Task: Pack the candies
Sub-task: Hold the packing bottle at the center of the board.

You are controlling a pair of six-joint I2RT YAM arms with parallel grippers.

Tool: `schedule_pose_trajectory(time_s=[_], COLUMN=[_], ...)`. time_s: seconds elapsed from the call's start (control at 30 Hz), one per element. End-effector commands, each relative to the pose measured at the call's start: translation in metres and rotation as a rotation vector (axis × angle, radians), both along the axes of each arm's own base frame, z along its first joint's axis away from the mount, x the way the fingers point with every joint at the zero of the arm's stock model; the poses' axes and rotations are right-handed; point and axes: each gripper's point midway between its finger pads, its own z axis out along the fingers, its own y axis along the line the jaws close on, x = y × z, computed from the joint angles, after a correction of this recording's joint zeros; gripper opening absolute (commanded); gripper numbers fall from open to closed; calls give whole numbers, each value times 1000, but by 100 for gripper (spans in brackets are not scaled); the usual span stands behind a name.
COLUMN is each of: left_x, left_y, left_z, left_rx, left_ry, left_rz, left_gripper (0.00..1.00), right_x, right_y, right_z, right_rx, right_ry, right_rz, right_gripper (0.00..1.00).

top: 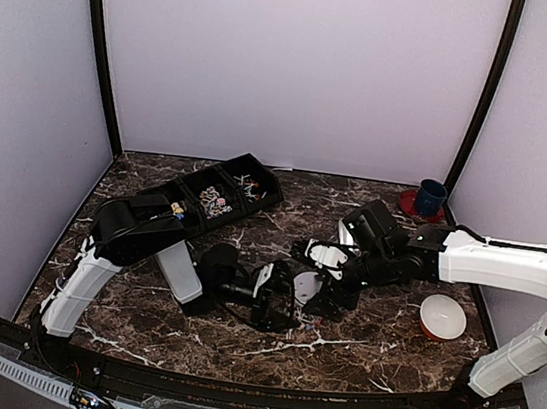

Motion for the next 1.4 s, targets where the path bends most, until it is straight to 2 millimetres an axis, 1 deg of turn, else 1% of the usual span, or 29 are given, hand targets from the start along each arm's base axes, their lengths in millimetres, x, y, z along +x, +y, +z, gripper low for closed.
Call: schedule_pose_trajectory(time_s=[0.0,0.23,0.4,0.5,0.6,0.8,0.9,1.13,1.23,1.37], left_x=[-18,-15,-10,-9,-8,-7,-7,-7,-7,-6], left_y=[16,15,14,15,14,14,14,14,14,13], left_z=[-51,-54,-56,-59,-60,-61,-62,-62,-63,-63], left_rx=[164,171,180,188,190,193,194,195,195,196], left_ry=[186,180,169,166,166,169,170,171,170,169], left_rz=[-38,-26,9,16,20,22,22,18,22,25], left_gripper=[91,90,89,89,88,88,88,88,88,88], right_x=[6,18,25,24,21,19,20,19,20,23], right_y=[10,7,4,3,5,6,6,8,9,7], right_z=[11,21,17,10,6,6,8,1,2,0], right_rx=[49,87,81,66,66,72,79,79,85,76], right_ry=[-24,-20,2,38,66,76,72,104,110,106], right_rz=[9,-49,-87,-91,-83,-76,-82,-90,-96,-115], right_gripper=[98,98,98,98,98,98,100,96,91,90])
